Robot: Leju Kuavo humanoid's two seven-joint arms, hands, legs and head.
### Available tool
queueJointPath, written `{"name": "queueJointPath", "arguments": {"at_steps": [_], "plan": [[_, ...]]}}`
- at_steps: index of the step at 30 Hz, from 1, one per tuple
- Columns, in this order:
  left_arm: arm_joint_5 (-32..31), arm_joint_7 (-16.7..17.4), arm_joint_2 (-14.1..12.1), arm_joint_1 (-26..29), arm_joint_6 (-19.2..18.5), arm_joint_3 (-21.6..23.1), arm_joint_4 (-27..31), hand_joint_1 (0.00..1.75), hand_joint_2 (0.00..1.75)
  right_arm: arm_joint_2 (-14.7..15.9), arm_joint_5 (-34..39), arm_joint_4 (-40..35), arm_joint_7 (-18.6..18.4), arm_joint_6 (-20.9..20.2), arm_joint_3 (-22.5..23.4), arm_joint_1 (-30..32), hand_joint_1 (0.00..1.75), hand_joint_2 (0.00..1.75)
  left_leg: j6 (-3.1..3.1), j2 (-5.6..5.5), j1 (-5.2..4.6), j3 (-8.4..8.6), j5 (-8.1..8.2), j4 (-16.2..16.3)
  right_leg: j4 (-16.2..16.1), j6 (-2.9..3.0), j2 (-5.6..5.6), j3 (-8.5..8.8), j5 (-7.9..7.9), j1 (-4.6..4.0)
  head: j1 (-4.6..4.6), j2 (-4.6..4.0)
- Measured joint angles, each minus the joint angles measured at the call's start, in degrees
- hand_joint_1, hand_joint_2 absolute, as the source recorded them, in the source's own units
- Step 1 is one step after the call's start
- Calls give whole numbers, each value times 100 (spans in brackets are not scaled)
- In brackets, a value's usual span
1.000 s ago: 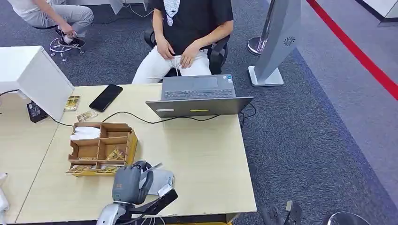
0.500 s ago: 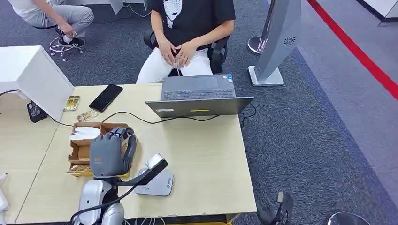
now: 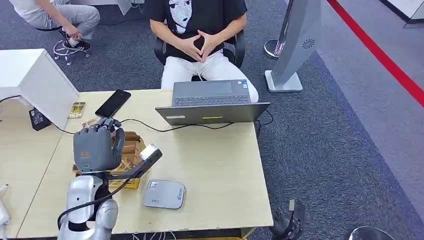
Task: Pass the card to the sensor for recognition and then transmit it.
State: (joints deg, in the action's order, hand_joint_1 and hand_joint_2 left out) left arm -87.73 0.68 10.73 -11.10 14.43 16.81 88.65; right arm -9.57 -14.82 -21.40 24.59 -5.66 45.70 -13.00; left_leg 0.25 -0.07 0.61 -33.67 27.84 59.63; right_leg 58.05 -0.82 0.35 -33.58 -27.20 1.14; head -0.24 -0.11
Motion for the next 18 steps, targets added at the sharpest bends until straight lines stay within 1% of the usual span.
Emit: {"name": "queueJointPath", "arguments": {"at_steps": [3,5,7,11,13,15,18], "plan": [[-17,162,-138,-274,-142,-193,-79,175,175,0,-66,31,-31,9,-42,-45,0,175,0,1,1,0,0,0,1,1,2,-1,0,-1,2,0],[-20,277,-288,-521,-347,-408,-242,175,175,0,-81,48,-48,13,-87,-77,0,175,-1,6,1,3,0,0,2,3,8,-1,2,-2,0,0],[-22,428,-492,-779,-466,-551,-541,175,175,2,-81,66,-96,17,-122,-108,0,175,-3,10,3,6,-2,0,4,7,13,-2,5,-3,-2,0],[-24,710,-881,-1207,-463,-675,-1227,175,175,2,-94,103,-114,46,-177,-164,0,175,-12,15,11,6,-7,-1,7,19,22,-7,12,-5,-2,0],[-24,767,-1036,-1352,-463,-736,-1503,175,175,2,-90,118,-114,57,-208,-182,0,175,-17,16,13,6,-11,-2,8,21,24,-9,13,-7,0,0],[-26,791,-1130,-1467,-485,-815,-1690,175,175,2,-85,125,-114,63,-238,-191,0,175,-18,18,14,6,-11,-2,8,21,27,-10,13,-8,0,0],[-26,728,-1204,-1544,-520,-981,-1851,175,175,2,-83,125,-114,66,-254,-195,0,175,-18,23,14,6,-11,-3,8,21,31,-11,13,-8,0,0]]}}
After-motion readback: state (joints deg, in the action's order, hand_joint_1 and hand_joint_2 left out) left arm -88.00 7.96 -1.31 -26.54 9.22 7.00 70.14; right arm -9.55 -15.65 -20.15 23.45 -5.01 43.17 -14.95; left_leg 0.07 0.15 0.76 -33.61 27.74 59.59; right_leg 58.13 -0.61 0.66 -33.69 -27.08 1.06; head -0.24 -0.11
